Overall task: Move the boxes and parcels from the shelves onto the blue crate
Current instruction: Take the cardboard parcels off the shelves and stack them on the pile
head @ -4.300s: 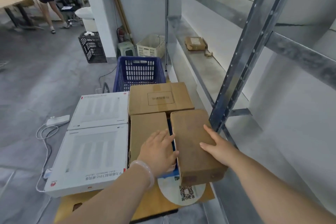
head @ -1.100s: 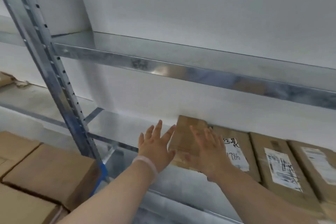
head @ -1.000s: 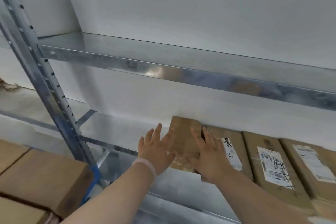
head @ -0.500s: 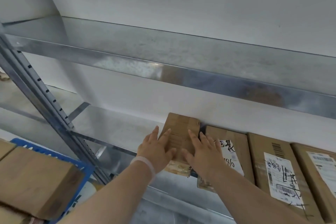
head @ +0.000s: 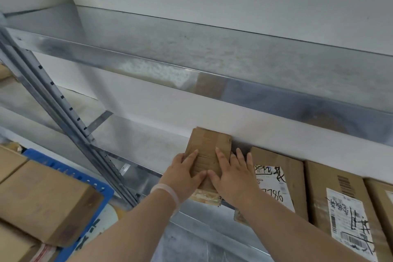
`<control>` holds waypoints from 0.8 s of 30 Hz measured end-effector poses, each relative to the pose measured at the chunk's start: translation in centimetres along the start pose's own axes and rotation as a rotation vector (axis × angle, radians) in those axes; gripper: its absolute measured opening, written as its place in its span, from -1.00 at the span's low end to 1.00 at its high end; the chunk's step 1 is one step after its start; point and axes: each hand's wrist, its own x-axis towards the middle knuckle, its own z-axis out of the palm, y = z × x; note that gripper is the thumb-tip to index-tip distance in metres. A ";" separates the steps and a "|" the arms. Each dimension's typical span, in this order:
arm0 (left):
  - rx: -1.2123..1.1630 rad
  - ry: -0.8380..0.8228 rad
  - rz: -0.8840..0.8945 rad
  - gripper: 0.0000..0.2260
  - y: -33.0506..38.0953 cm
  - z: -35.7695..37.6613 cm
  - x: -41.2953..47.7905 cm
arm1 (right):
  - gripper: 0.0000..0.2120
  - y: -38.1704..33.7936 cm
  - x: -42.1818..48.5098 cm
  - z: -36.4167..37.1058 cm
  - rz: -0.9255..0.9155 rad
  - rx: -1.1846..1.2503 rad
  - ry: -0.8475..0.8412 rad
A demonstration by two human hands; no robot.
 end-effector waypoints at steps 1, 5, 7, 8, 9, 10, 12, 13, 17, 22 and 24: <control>-0.014 0.015 -0.014 -0.36 -0.4 -0.2 -0.2 | -0.28 -0.5 0.1 0.0 -0.009 0.001 -0.009; -0.079 0.059 -0.087 -0.35 -1.8 -0.7 -1.2 | -0.33 -2.5 0.6 0.8 -0.050 0.010 -0.022; -0.133 0.081 -0.105 -0.36 -2.1 -0.9 -1.5 | -0.33 -3.0 0.9 1.2 -0.073 0.049 -0.019; -0.169 0.088 -0.109 -0.36 -2.2 -1.0 -1.6 | -0.33 -3.1 1.1 1.2 -0.085 0.083 -0.021; -0.207 0.092 -0.114 -0.36 -2.2 -1.1 -1.8 | -0.33 -3.2 1.2 1.2 -0.097 0.123 -0.029; -0.242 0.099 -0.118 -0.36 -2.3 -1.1 -1.9 | -0.33 -3.3 1.3 1.3 -0.105 0.173 -0.041; -0.279 0.121 -0.127 -0.35 -2.5 -1.1 -2.5 | -0.33 -3.5 1.3 1.5 -0.119 0.302 -0.073; -0.282 0.132 -0.134 -0.34 -2.6 -1.0 -3.0 | -0.33 -3.7 1.2 1.6 -0.133 0.371 -0.093; -0.289 0.216 -0.156 -0.32 -3.0 -1.2 -5.1 | -0.32 -4.9 0.4 1.5 -0.218 0.569 -0.135; -0.302 0.410 -0.175 -0.32 -4.0 -3.1 -7.6 | -0.31 -7.6 0.0 0.1 -0.353 0.707 -0.101; -0.319 0.491 -0.197 -0.32 -4.6 -3.9 -9.1 | -0.31 -9.1 -0.2 -0.5 -0.409 0.709 -0.116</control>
